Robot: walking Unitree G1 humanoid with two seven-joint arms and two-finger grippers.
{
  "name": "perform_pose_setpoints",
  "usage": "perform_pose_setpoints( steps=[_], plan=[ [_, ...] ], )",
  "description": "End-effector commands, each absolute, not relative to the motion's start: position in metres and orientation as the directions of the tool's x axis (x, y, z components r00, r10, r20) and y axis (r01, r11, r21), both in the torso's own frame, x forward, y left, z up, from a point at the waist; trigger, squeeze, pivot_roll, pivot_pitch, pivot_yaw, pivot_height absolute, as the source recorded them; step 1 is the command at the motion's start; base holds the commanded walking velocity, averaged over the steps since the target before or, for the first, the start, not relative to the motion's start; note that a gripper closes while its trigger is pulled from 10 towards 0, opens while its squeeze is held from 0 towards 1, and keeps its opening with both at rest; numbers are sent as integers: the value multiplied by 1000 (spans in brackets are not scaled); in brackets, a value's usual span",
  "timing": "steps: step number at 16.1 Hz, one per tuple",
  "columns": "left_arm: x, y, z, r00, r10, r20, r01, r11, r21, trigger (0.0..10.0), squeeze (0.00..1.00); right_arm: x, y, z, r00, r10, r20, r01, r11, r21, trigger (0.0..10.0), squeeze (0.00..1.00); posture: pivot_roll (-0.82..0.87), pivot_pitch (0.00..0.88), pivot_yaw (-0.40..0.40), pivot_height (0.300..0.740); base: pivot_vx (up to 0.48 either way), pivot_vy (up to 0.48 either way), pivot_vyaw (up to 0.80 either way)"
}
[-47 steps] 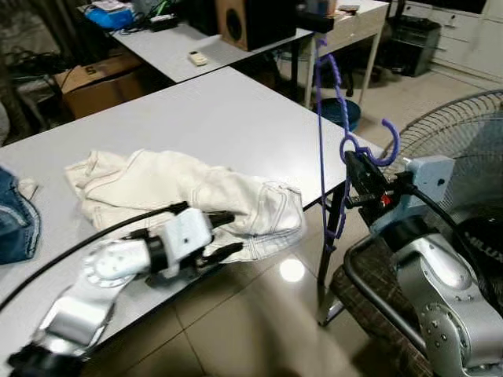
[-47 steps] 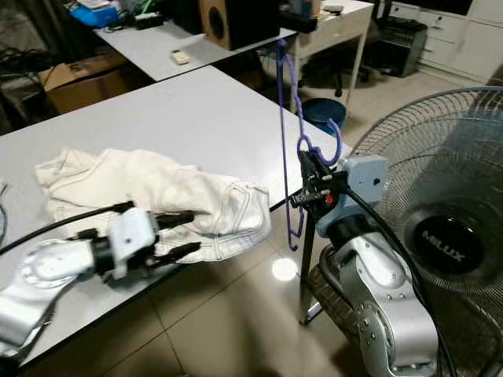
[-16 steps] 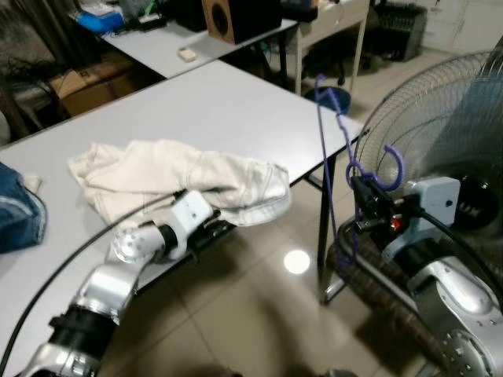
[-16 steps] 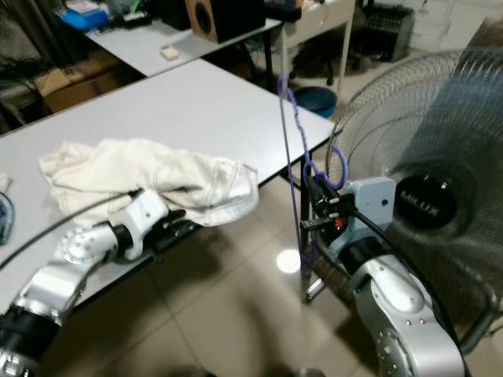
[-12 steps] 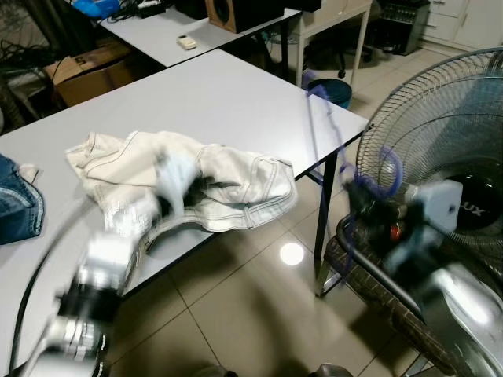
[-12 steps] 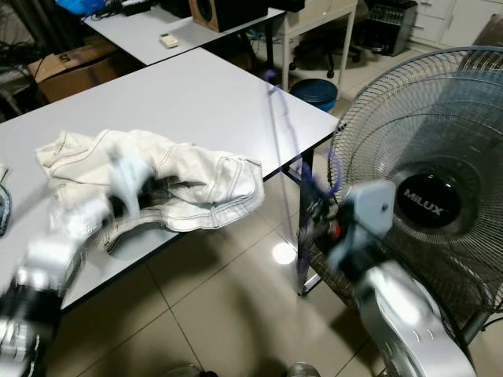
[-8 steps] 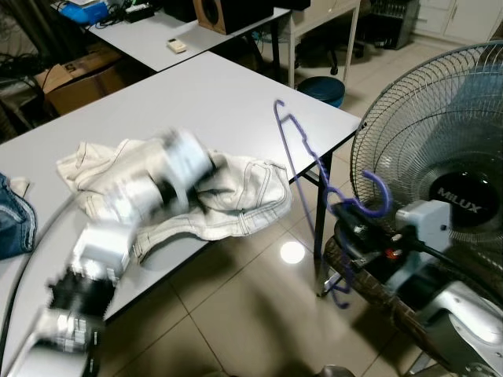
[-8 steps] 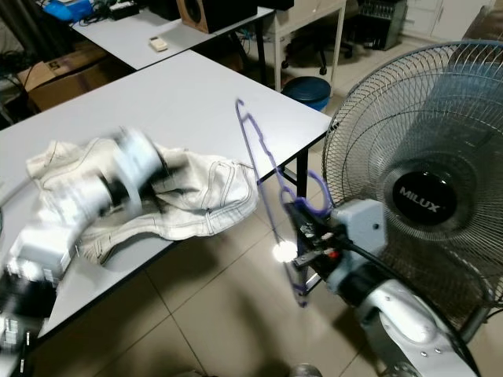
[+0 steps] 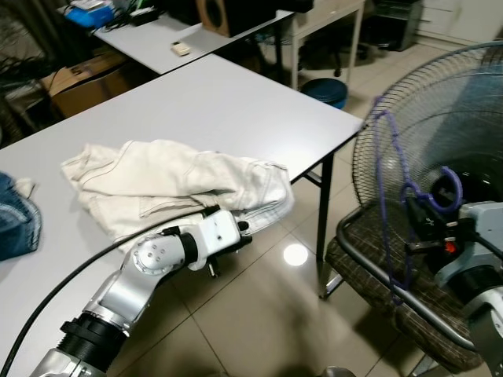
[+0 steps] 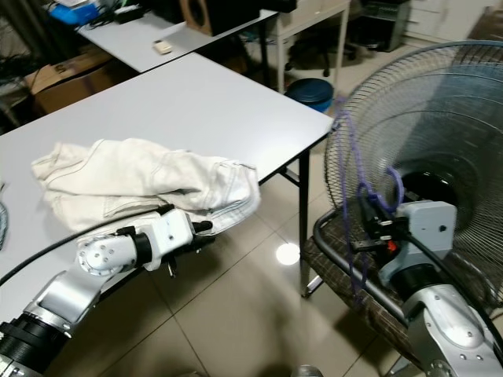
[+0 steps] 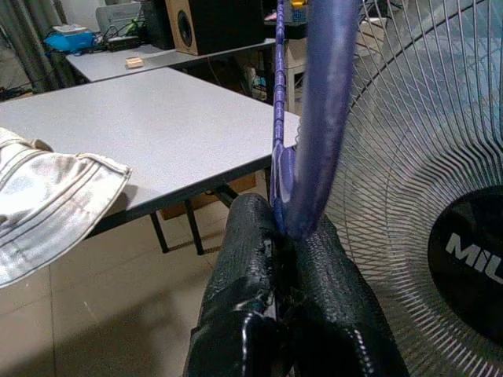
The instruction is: Hang hanger
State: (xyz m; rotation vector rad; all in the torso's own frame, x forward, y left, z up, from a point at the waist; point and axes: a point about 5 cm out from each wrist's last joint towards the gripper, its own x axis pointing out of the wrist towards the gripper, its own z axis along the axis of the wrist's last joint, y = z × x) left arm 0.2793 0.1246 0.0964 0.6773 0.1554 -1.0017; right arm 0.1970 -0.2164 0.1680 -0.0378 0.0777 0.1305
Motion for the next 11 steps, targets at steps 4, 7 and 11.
perform_pose_setpoints(
  steps=[4,7,11],
  plan=[
    [282,130,87,622,-662,-419,734,306,606,10000,690,199,-203,173,981,187,-53,-189,982,-28,10000,0,-271,59,155,740,0,0,0],
    [279,130,76,638,-636,-435,710,267,652,10000,0,201,-201,172,983,179,-48,-180,984,-16,10000,0,-270,64,155,740,0,0,0],
    [288,130,68,735,-569,-369,590,269,761,10000,0,204,-193,173,981,193,-34,-193,981,-1,10000,0,-269,67,150,740,0,0,0]
  ],
)
